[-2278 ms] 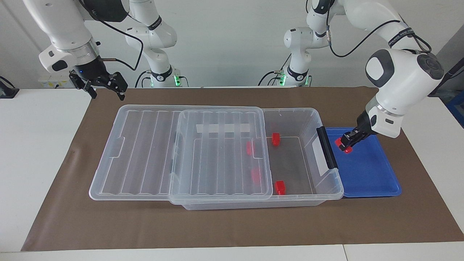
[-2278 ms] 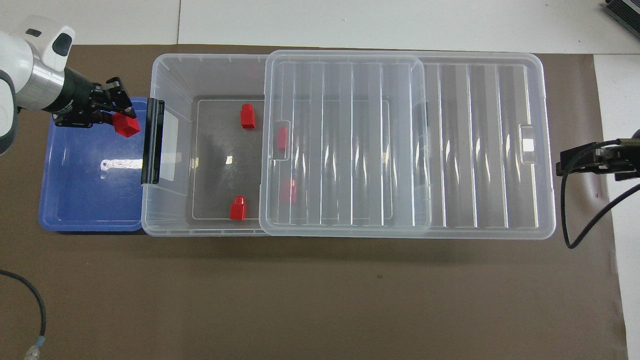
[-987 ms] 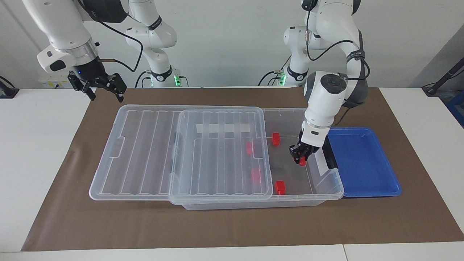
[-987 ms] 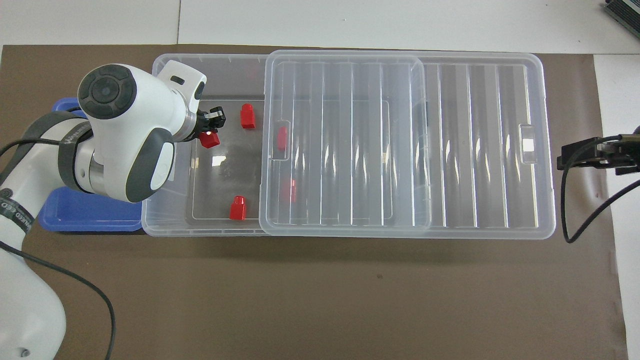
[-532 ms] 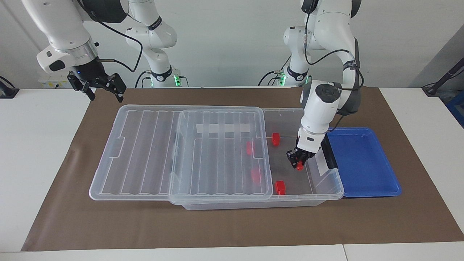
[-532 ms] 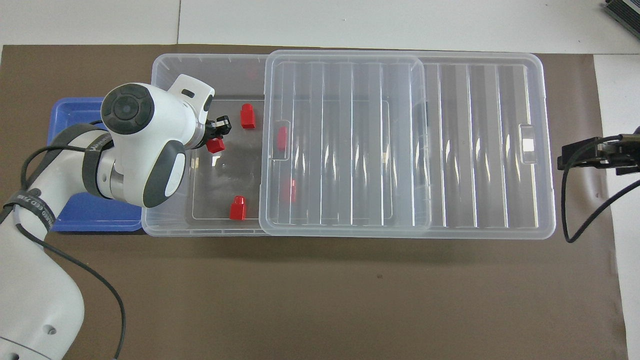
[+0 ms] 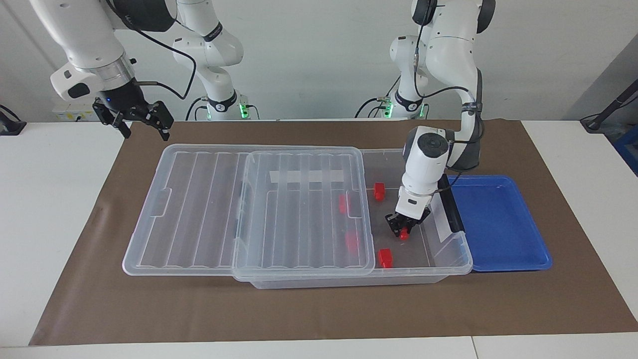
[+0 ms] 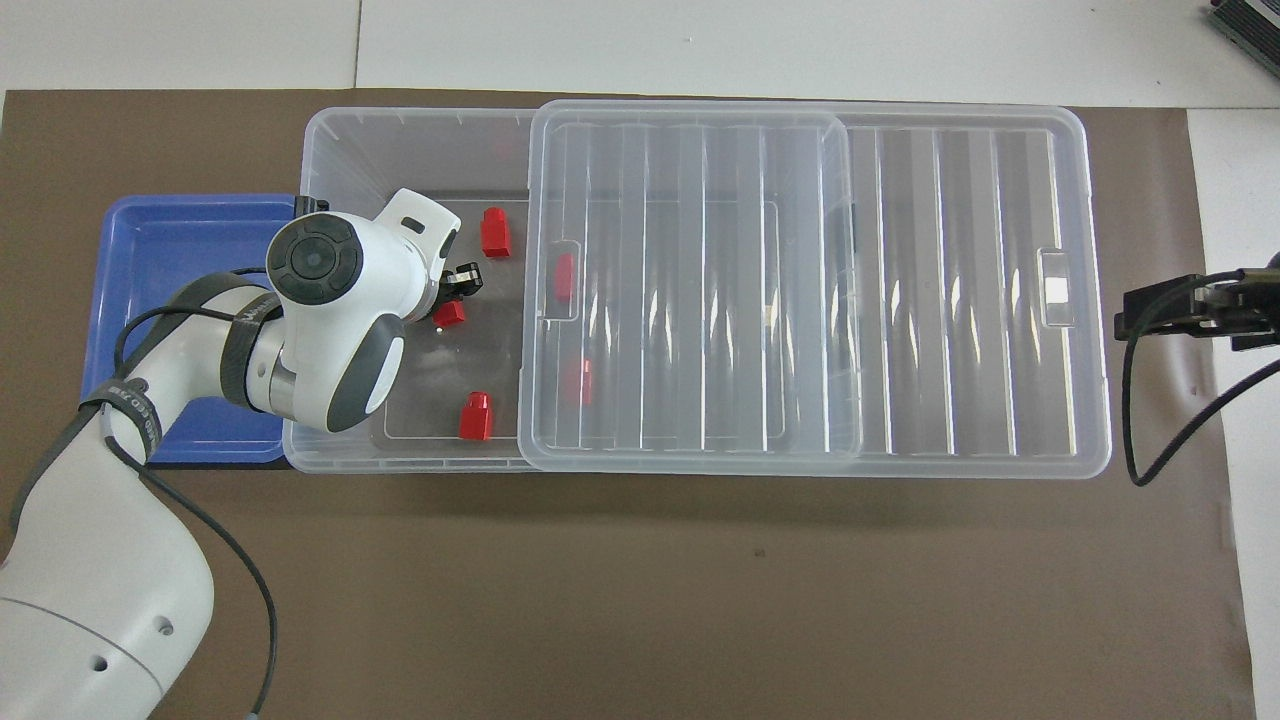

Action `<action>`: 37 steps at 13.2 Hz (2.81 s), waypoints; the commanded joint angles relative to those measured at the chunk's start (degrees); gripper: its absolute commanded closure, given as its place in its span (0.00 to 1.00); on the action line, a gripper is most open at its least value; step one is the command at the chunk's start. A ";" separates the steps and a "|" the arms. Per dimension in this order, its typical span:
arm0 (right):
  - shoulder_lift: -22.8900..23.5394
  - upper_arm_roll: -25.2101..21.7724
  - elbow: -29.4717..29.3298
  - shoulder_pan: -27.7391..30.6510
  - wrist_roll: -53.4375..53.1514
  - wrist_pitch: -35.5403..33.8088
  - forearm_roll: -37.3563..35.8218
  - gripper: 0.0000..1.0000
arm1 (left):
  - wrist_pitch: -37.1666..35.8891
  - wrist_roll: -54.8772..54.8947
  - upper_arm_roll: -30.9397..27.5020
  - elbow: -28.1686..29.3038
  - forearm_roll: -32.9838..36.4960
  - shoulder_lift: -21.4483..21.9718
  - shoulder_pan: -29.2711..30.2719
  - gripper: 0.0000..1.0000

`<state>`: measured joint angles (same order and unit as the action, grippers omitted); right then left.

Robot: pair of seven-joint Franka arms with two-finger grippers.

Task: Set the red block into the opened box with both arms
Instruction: 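Carry the red block with the left gripper over the open box, then lower the red block into the box and open the left gripper, then withdraw the left gripper while the right gripper reaches the lid, then slide the clear lid back over the box with the right gripper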

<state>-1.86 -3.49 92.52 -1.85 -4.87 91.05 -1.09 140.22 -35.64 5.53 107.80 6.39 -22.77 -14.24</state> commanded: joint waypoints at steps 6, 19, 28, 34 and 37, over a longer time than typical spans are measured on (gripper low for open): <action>-0.96 0.15 2.05 0.80 1.53 1.15 0.21 0.53 | -3.97 -4.69 -0.87 -0.22 1.17 1.23 -1.75 0.00; 2.11 -0.11 3.73 7.03 15.58 11.42 0.03 1.00 | -35.43 -3.65 -1.49 -13.13 -3.23 14.24 -0.09 0.00; 14.51 0.15 3.55 7.22 19.20 26.19 0.29 1.00 | -41.16 27.53 -1.75 -12.62 -3.14 21.19 12.91 0.00; 16.71 0.50 3.81 5.56 18.58 29.88 2.40 1.00 | -43.35 34.84 -1.66 -12.18 -3.23 21.71 13.98 0.00; 17.06 0.50 3.81 2.74 14.29 30.68 2.41 1.00 | -43.98 34.94 -1.66 -12.09 -3.23 22.33 14.15 0.00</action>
<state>14.67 -2.99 96.39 2.43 11.75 120.56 -0.17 97.07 -2.09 3.53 94.59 4.09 -2.03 -0.91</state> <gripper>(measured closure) 0.991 0.000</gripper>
